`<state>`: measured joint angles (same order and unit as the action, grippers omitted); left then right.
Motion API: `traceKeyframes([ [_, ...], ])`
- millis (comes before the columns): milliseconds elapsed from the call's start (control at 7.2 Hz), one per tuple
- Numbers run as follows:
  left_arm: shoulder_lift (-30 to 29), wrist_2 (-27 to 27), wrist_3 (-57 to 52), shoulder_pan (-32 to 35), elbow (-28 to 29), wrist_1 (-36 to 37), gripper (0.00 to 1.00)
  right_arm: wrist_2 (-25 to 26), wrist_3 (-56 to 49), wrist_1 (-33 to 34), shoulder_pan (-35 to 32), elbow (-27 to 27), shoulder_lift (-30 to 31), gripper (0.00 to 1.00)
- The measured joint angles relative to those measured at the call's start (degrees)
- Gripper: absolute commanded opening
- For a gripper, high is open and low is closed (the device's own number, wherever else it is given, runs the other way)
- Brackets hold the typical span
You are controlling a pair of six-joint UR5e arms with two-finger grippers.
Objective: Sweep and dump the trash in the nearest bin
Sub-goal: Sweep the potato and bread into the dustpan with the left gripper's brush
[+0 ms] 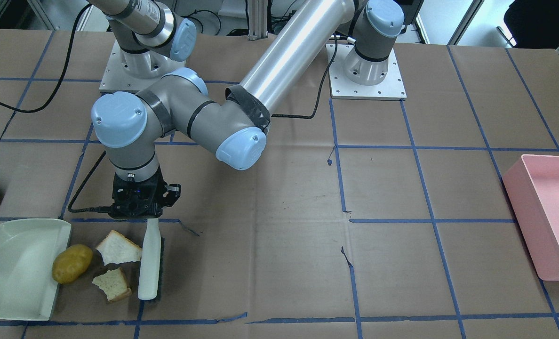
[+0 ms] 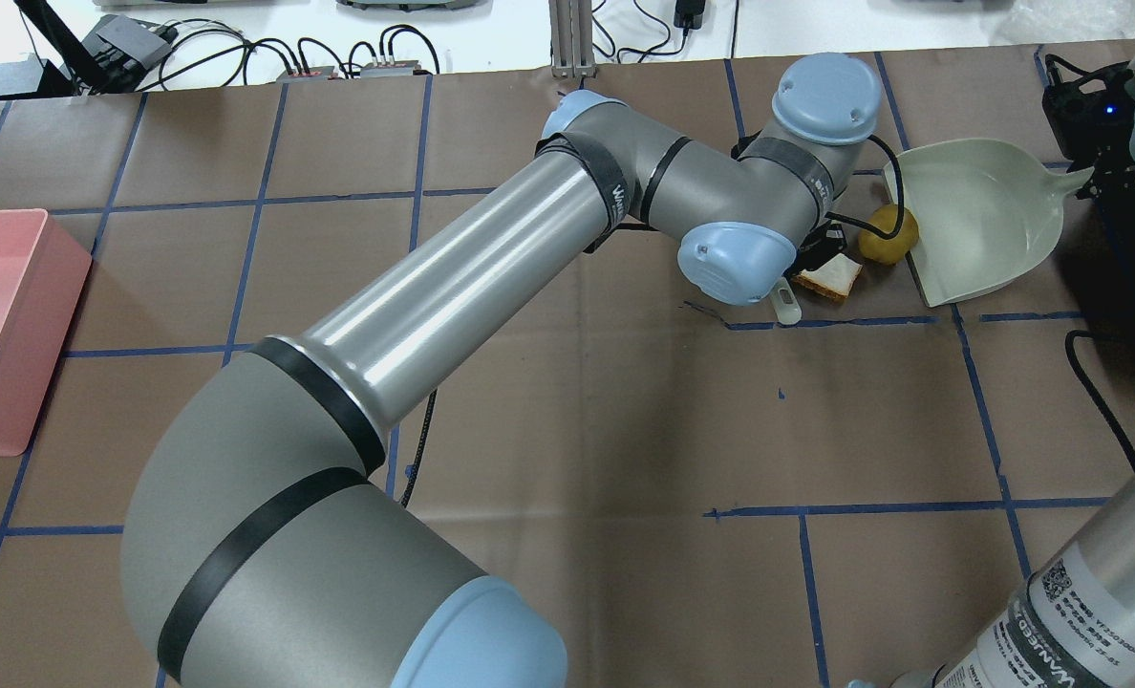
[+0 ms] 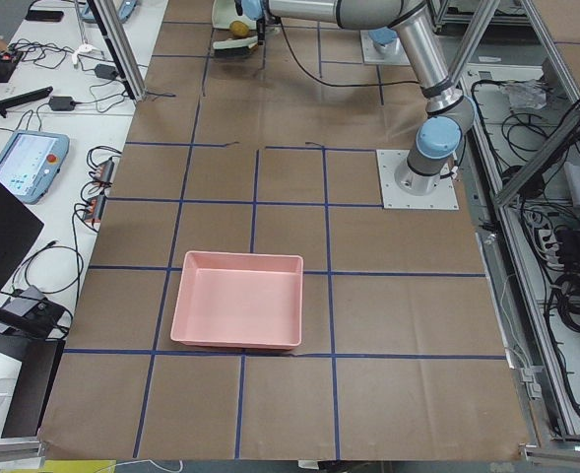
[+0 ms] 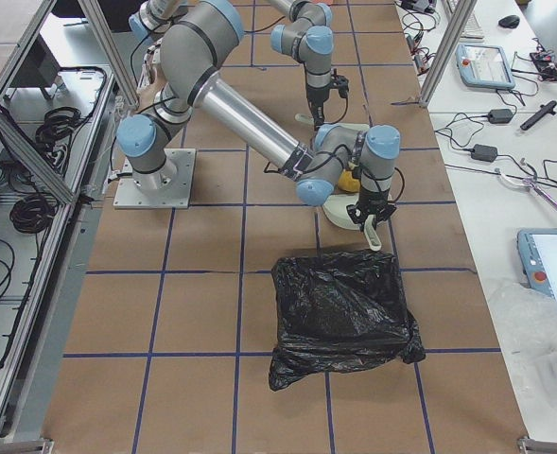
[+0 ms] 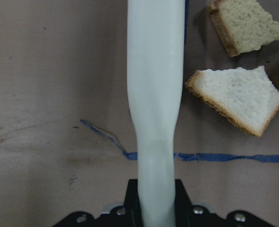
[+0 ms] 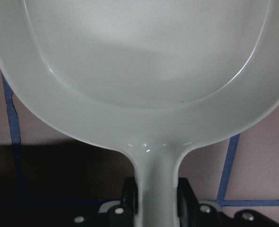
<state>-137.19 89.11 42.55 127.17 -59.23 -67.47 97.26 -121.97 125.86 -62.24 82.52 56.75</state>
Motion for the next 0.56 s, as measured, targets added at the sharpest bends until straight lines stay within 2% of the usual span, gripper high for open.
traceKeyframes([
  [556, -2.6, 3.5, 1.4, 1.3, 1.4, -0.7, 0.0, 0.5, 0.1, 0.1, -0.2, -0.1, -0.3, 0.0],
])
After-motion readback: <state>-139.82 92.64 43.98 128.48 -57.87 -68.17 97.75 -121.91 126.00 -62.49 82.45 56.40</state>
